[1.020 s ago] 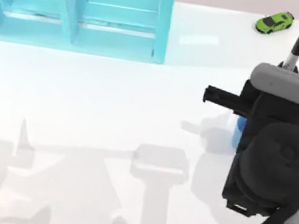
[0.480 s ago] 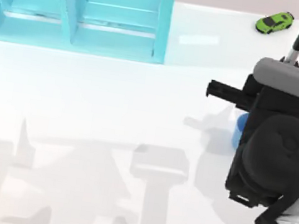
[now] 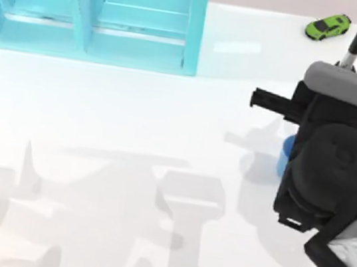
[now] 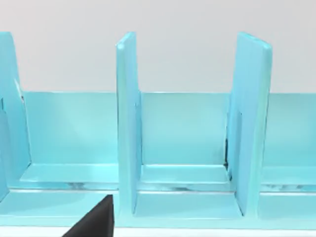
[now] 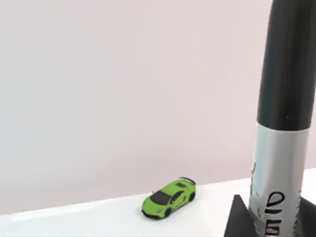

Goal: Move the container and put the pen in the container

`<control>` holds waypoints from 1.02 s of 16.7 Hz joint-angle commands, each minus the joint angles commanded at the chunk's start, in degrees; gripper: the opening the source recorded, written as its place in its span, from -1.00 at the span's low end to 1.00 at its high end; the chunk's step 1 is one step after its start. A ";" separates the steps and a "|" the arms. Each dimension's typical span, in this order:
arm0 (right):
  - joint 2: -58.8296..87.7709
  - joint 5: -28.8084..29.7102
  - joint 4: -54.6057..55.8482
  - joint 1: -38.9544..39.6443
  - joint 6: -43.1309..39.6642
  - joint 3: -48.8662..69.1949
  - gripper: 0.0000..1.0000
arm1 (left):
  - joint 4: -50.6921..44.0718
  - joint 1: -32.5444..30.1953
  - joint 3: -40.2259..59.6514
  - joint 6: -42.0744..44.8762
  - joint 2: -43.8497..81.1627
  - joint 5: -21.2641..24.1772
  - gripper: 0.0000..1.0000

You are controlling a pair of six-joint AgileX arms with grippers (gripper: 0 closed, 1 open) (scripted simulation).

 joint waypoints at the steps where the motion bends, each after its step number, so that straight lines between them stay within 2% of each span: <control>1: 0.00 0.00 0.00 0.00 0.00 0.00 -0.85 | 0.00 0.00 0.00 0.00 0.00 0.00 1.00; 13: 0.00 0.00 0.00 0.00 0.00 0.00 0.96 | 0.00 0.00 0.00 0.00 0.00 0.00 1.00; 17: 0.00 0.00 0.00 0.00 0.00 0.00 1.00 | 0.00 0.00 0.00 0.00 0.00 0.00 1.00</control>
